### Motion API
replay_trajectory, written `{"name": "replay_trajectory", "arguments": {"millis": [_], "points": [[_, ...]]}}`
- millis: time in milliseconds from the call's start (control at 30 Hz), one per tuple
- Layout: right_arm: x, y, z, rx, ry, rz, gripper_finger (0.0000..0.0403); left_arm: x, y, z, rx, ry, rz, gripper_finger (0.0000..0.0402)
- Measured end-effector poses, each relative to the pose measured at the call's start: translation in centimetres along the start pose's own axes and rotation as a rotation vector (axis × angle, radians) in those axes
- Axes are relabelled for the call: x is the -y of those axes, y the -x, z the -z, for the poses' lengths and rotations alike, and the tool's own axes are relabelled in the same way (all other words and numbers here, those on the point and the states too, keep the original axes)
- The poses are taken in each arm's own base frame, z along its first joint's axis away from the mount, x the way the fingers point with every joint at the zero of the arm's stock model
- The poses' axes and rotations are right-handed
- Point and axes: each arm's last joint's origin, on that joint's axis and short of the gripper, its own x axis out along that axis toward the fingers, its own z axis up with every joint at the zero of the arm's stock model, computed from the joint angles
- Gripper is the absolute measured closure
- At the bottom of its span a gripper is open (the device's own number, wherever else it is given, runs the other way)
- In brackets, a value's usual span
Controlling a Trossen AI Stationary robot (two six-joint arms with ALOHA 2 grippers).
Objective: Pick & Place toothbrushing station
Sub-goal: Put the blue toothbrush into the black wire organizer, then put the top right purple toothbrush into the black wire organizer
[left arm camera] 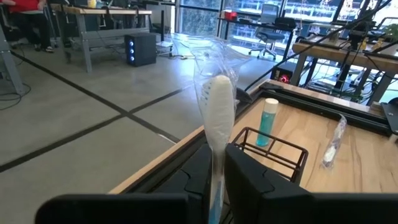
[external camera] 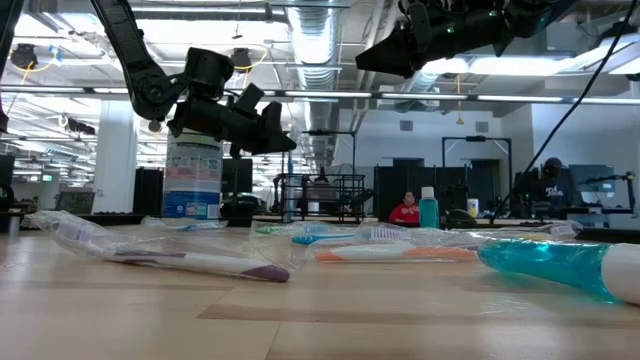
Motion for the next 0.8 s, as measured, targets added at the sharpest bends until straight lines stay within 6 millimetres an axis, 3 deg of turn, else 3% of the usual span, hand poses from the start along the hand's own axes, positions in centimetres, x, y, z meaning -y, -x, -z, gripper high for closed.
{"name": "replay_trajectory", "arguments": {"millis": [800], "points": [[0.01,0.00,0.00,0.000,0.000,0.000,0.0280,-0.18,0.01,-0.12,0.011,0.019,-0.019,0.0299]]}}
